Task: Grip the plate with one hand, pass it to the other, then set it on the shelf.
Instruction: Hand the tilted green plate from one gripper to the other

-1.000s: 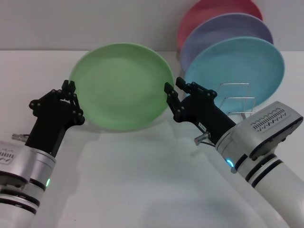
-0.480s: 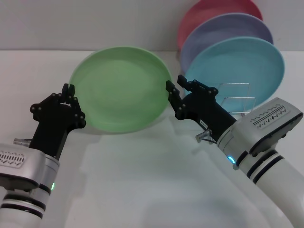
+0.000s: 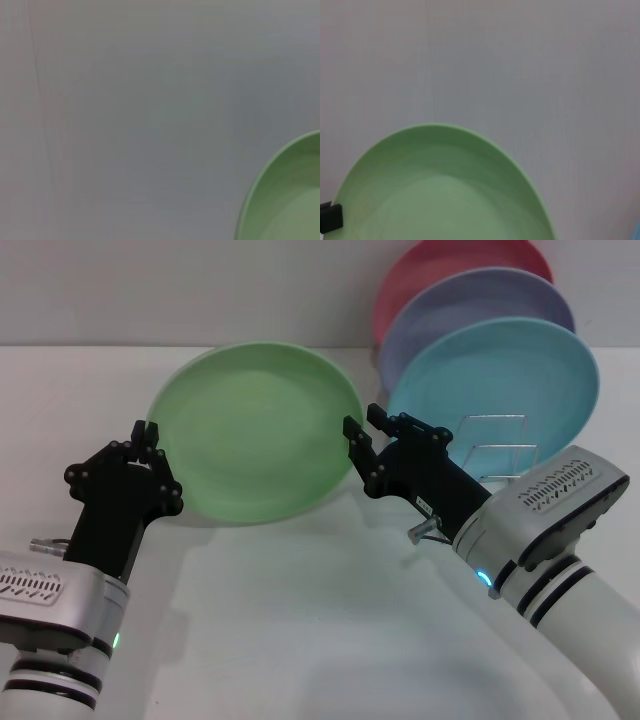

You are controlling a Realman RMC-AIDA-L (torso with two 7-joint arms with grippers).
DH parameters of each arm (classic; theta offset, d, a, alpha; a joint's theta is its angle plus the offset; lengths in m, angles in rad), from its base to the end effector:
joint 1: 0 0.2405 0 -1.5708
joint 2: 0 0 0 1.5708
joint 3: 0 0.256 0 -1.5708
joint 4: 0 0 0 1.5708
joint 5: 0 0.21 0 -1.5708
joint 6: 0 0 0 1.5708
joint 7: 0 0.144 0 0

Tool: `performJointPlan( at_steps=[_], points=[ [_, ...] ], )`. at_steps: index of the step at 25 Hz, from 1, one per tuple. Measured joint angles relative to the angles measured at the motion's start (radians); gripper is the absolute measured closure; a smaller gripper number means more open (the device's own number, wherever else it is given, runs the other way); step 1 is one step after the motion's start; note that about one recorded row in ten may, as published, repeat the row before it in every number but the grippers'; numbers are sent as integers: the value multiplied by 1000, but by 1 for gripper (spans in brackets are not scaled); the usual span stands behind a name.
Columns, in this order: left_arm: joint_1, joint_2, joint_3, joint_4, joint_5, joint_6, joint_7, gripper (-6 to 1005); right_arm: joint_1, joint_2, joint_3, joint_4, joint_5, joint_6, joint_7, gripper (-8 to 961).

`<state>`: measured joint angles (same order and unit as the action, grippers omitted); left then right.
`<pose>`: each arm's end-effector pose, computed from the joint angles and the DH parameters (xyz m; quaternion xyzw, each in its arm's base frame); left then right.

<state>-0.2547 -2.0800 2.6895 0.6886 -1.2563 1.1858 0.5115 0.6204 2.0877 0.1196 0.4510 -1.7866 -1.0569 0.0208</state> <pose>-0.2571 0.2750 -0.0793 -0.7137 -0.1717 -0.2709 0.6227 0.2181 0.3268 -0.1189 -0.8178 0.2032 0.3336 0.4227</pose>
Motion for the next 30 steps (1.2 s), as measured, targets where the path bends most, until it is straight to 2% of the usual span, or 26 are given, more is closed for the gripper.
performJointPlan(
  at_steps=[15, 30],
  points=[
    [6, 0, 19, 14, -11, 7, 30, 914, -4, 0, 0, 0, -2, 0, 1, 661],
    [13, 0, 30, 22, -10, 20, 28, 911, -7, 1, 1, -2, -2, 0, 1, 742]
  ],
)
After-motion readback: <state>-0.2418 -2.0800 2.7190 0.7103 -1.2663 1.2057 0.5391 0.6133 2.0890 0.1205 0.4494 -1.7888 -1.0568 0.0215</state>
